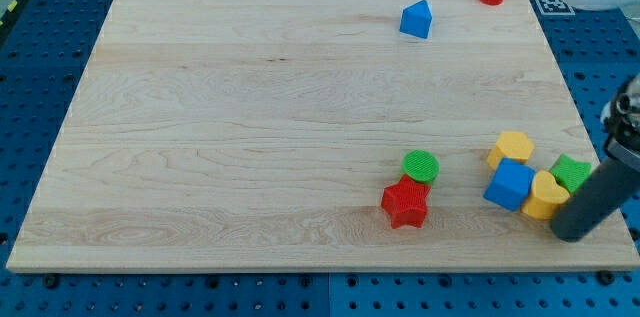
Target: Push the red star closer to the red circle
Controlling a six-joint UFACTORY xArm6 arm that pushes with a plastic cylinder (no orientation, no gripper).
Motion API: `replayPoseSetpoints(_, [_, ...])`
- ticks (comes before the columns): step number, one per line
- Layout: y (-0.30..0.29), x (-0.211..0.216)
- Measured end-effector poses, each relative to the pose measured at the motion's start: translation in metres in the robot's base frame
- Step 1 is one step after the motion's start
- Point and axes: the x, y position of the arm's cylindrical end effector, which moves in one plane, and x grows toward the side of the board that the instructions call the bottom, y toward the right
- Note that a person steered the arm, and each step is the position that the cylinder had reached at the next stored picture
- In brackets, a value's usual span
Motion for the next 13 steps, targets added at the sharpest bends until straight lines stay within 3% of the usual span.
replayPoseSetpoints(2, [-0.022, -0.037])
replayPoseSetpoints(4, [-0.082, -0.041])
replayPoseSetpoints(6, [-0.087, 0.003])
replayPoseSetpoints(7, [-0.088, 0.003])
replayPoseSetpoints(13, [-0.298, -0.046])
